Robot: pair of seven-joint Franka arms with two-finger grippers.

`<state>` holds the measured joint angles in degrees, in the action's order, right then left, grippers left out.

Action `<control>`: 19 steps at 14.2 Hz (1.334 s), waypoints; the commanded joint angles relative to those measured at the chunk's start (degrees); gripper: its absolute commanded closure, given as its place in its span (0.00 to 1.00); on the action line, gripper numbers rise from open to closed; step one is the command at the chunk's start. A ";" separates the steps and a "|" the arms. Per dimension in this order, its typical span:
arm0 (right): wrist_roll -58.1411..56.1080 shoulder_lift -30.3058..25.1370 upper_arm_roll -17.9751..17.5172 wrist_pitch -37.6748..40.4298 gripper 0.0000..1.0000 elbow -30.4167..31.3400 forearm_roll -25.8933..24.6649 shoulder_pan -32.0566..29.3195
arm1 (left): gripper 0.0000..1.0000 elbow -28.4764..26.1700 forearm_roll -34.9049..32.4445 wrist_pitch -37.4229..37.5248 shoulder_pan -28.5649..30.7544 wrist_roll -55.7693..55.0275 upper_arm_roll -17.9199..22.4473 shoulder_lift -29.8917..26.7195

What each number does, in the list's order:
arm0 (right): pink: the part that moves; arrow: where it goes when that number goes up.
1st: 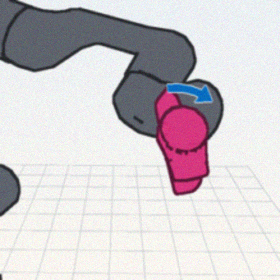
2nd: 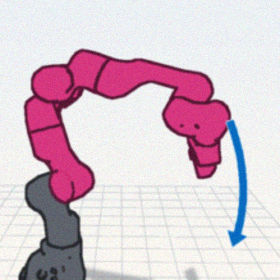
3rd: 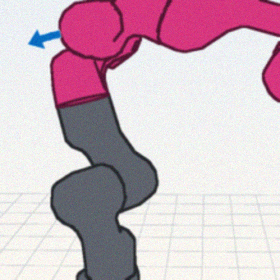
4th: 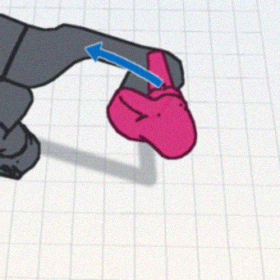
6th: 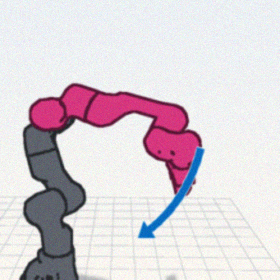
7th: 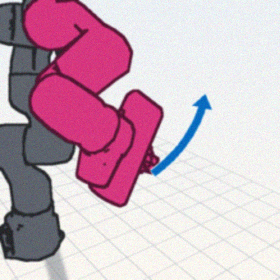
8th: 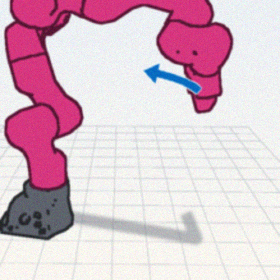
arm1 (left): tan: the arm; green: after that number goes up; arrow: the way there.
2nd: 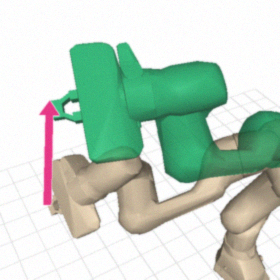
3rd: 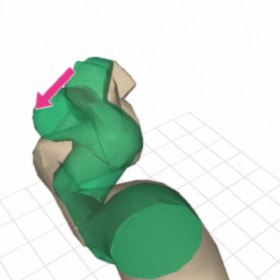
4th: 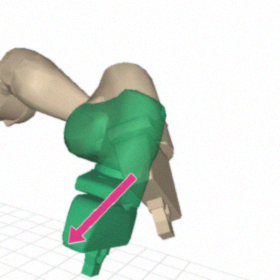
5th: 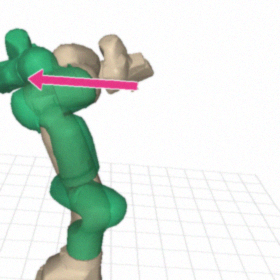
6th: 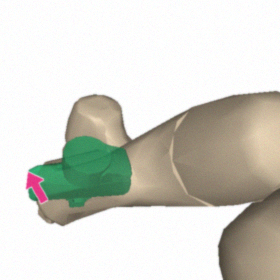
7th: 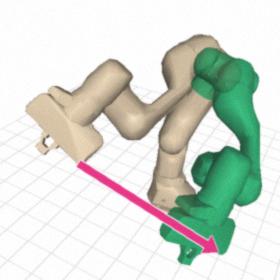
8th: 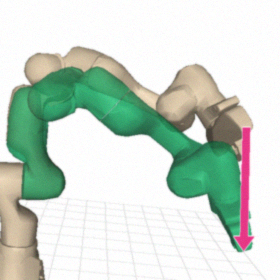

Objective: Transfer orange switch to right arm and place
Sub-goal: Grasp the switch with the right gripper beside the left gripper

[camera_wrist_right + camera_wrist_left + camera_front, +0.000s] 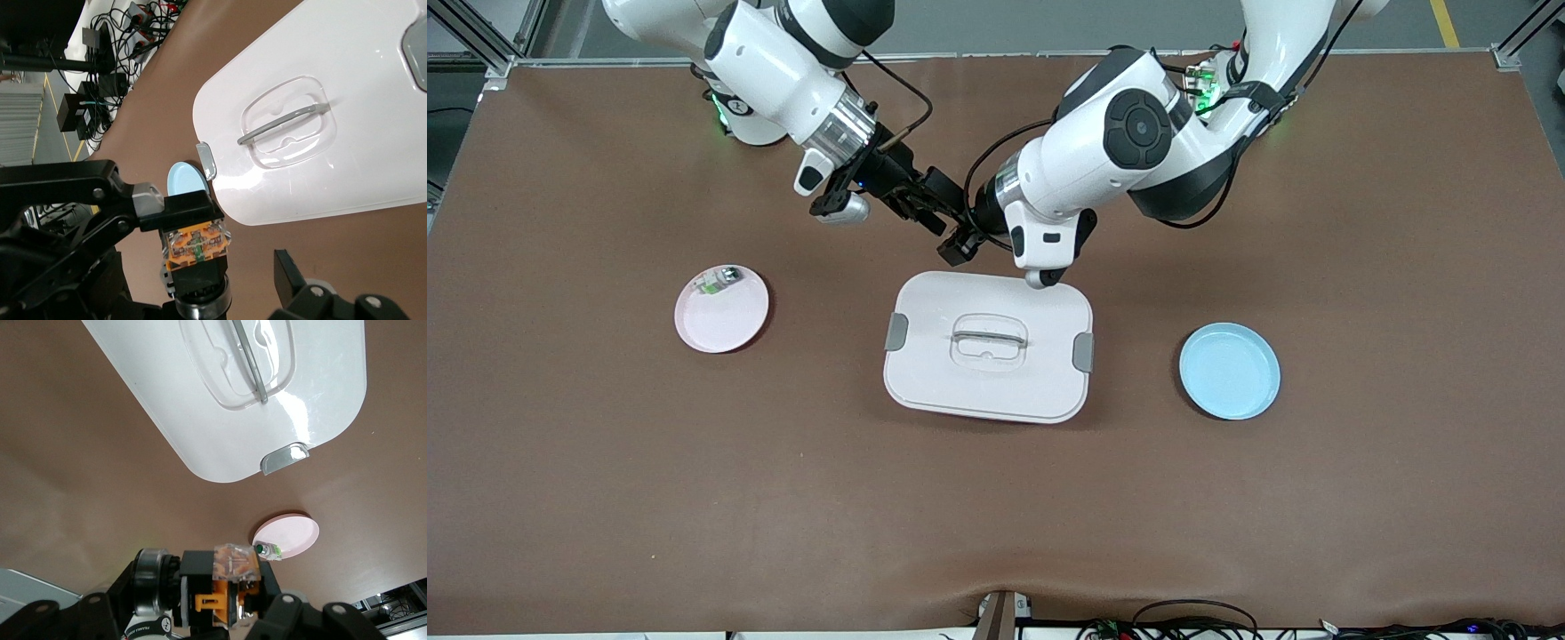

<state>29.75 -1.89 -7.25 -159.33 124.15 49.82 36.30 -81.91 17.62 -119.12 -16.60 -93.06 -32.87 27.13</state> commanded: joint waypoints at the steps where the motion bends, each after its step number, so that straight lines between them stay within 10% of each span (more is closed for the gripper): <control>1: -5.74 1.01 0.30 0.16 0.00 -0.23 0.99 0.08 | 1.00 1.40 1.19 0.20 -0.80 -0.99 -0.18 0.64; 10: -5.84 0.49 0.57 1.39 0.00 0.48 0.99 -0.01 | 1.00 2.54 1.19 0.20 -1.07 -1.86 -0.18 0.73; 15: -5.49 0.49 0.57 1.39 0.67 0.39 1.34 -0.09 | 1.00 2.72 1.19 0.11 -1.51 -1.87 -0.18 0.73; 19: -5.40 0.49 0.66 1.39 1.00 0.30 1.34 -0.09 | 1.00 2.80 1.19 0.11 -1.51 -1.78 -0.18 0.73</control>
<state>25.41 -1.60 -6.77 -158.28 123.95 50.48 36.29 -80.91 17.70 -119.71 -17.60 -93.98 -32.91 27.85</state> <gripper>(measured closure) 0.564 0.278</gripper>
